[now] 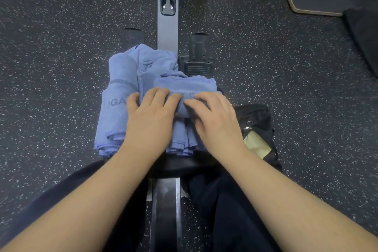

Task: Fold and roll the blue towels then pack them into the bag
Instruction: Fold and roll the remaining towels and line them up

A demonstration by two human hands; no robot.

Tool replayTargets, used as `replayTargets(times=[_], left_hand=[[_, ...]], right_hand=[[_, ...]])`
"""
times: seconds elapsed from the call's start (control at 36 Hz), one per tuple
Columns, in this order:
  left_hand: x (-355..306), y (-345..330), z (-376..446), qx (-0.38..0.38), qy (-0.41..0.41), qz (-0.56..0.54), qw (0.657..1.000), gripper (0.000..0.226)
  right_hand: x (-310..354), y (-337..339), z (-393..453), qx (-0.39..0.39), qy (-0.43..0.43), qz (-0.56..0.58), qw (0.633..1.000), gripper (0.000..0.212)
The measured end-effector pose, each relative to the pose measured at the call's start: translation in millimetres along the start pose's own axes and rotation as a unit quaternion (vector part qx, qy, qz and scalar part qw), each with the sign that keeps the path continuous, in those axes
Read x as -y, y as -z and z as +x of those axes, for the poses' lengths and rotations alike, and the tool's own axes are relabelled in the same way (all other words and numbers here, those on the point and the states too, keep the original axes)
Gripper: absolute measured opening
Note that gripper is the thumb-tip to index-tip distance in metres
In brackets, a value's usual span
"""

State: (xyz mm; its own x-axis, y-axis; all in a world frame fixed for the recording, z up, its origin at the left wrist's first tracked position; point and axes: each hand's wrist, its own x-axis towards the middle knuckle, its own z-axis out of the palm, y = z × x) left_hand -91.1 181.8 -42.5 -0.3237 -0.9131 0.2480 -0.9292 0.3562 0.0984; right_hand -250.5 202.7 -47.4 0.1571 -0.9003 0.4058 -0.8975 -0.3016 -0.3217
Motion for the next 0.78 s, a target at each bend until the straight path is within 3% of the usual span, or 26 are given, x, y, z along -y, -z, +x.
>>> replayTargets(times=[0.28, 0.5, 0.78], left_hand=[[-2, -1, 7, 0.027, 0.030, -0.041, 0.998, 0.040], [-5, 5, 2, -0.049, 0.014, -0.057, 0.997, 0.024], [-13, -3, -4, -0.040, 0.007, -0.007, 0.999, 0.044]], right_hand=[[-2, -8, 9, 0.023, -0.036, -0.007, 0.999, 0.034], [-4, -10, 19, 0.032, -0.041, -0.009, 0.999, 0.045], [-7, -14, 20, -0.001, -0.043, 0.001, 0.999, 0.039]])
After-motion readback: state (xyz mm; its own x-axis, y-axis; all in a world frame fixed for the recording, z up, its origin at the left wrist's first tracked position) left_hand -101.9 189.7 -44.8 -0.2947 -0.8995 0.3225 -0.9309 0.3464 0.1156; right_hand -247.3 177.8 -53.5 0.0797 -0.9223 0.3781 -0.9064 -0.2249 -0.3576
